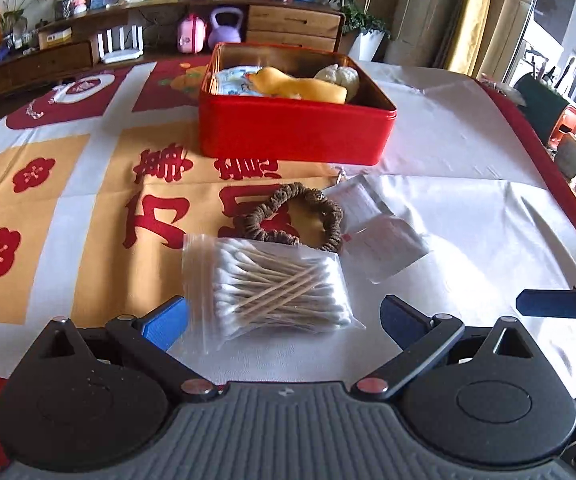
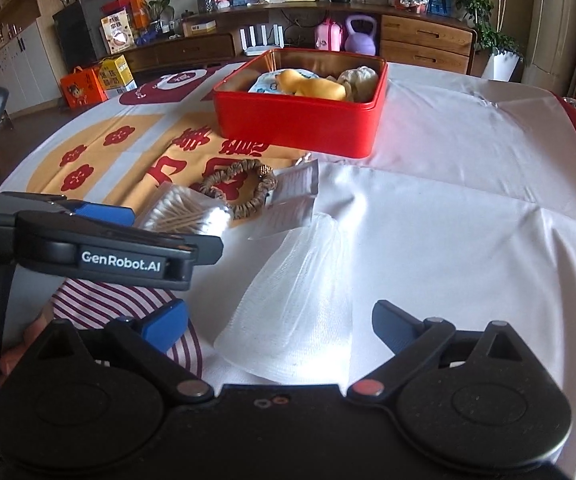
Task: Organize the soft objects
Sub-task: 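Move both tools back to the cotton swab bag and white mesh bag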
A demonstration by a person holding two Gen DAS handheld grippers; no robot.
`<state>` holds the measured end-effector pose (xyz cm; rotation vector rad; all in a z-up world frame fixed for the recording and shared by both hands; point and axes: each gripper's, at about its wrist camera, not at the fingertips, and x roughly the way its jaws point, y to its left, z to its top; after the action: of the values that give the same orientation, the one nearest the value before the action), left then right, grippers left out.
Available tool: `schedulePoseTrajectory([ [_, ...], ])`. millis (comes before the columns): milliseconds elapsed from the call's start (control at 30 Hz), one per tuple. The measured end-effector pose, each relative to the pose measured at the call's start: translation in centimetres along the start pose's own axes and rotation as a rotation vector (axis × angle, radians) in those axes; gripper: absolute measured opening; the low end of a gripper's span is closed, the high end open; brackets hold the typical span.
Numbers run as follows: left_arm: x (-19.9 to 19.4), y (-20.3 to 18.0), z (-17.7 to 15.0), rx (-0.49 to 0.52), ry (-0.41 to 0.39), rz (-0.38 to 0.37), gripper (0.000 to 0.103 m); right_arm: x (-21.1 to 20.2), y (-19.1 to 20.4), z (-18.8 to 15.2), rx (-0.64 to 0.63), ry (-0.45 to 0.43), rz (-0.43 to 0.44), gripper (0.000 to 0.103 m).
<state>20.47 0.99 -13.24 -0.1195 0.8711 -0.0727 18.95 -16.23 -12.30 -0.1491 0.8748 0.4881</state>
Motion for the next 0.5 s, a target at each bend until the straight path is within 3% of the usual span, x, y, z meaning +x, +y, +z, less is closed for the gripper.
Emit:
schedulePoseTrajectory([
  [367, 1.3, -0.2, 0.0, 0.049, -0.014, 0.049, 0.101, 1.1, -0.6, -0.2, 0.009, 0.025, -0.019, 0.075],
  [500, 1.3, -0.4, -0.1, 0.067, -0.021, 0.048, 0.09, 1.2, -0.8, -0.3, 0.02, 0.029, -0.024, 0.063],
])
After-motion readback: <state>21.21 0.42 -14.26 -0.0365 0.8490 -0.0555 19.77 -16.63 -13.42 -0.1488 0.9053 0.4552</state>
